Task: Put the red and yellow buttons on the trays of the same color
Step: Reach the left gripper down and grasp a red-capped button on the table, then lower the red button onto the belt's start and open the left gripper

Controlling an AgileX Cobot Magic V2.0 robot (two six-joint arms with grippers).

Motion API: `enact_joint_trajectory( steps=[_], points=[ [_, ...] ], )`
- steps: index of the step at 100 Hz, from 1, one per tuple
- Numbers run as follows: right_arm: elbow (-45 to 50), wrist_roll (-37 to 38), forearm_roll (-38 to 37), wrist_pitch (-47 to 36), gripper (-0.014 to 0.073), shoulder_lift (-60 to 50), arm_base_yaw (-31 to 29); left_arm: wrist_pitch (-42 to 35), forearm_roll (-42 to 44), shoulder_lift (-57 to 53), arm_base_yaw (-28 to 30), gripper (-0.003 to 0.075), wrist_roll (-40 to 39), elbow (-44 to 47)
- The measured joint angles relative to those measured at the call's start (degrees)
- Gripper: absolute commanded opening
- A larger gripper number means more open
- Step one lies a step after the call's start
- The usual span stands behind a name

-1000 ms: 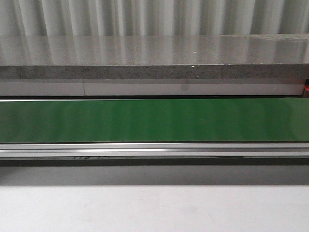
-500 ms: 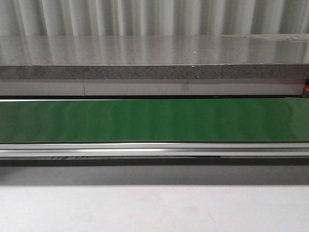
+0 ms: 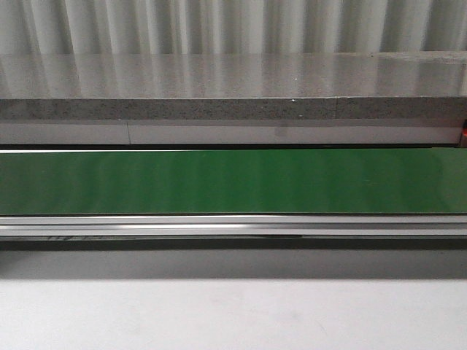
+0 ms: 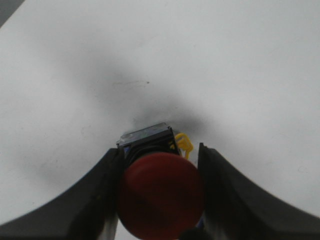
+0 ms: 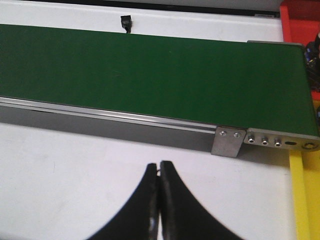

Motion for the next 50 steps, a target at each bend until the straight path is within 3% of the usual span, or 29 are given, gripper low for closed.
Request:
enact_joint_trajectory(
  steps=[32, 50],
  points=[
    [0.17, 0.00, 0.00, 0.00, -0.0067, 0.00, 0.00, 3.74, 0.23, -9.82, 0.00, 0.0113, 8.03, 0.64],
    [0.17, 0.00, 0.00, 0.00, -0.0067, 0.00, 0.00, 3.38, 0.22, -19.72, -0.86, 0.0113, 10.88, 6.56]
  ],
)
